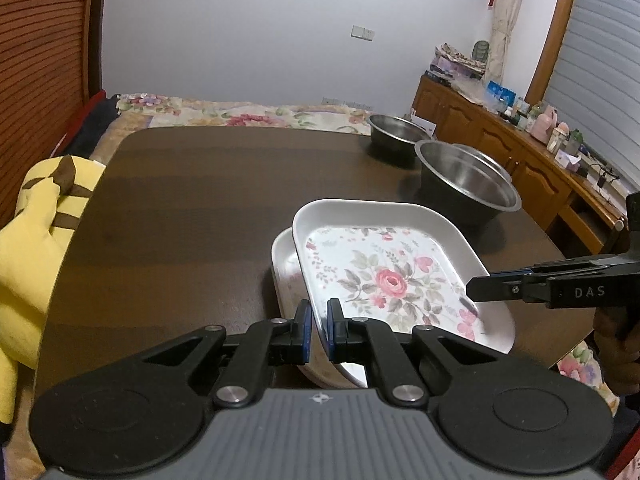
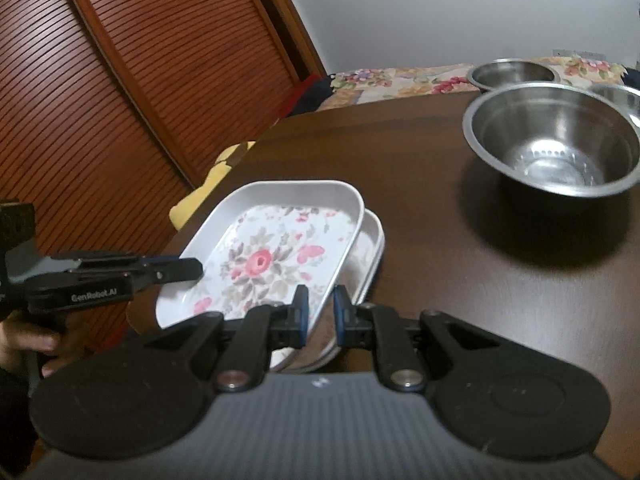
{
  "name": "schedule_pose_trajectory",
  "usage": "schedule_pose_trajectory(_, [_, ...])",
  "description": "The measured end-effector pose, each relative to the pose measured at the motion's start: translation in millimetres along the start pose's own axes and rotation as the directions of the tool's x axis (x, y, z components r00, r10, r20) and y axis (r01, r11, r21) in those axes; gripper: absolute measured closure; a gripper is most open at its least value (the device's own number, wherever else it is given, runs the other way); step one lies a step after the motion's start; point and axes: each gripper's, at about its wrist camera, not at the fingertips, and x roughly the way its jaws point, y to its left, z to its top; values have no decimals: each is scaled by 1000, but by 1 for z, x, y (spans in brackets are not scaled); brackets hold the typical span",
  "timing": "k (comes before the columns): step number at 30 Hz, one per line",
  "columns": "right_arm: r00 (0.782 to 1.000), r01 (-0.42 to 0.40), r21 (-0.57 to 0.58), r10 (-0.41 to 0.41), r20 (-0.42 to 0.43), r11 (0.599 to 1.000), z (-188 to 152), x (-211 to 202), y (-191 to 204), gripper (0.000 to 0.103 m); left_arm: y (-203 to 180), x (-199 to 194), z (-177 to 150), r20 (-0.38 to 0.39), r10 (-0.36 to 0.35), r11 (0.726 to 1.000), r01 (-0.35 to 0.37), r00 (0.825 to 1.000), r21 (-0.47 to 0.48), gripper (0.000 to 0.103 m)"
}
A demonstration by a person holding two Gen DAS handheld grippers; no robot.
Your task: Organize plates and bowls
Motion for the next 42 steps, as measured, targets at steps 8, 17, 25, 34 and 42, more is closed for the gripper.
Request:
schedule_pose_trajectory(8, [999, 20, 8, -20, 36, 1000, -6, 4, 0, 88, -3, 8, -3, 5, 22, 1000, -22, 1000, 21, 94])
schedule_pose_trajectory(17, [991, 88, -9, -87, 104, 996, -14, 13, 11, 89, -5, 13, -11, 23, 35, 999, -36, 999, 15, 94])
schedule_pose_trajectory(25, [980, 111, 3, -110, 167, 994, -19, 15, 12, 89, -10, 15, -14, 45, 59, 998, -61, 997, 29, 93])
schedule_pose_trajectory(34, [971, 127, -15, -122, 204, 992, -22, 17, 13, 89, -7, 6, -14, 72, 72, 997, -72, 995, -1, 93])
schedule_pose_trajectory(42, [965, 154, -59, -138, 223, 986, -23, 16, 20, 89, -3, 3, -11, 82, 76, 997, -76, 994, -3, 93])
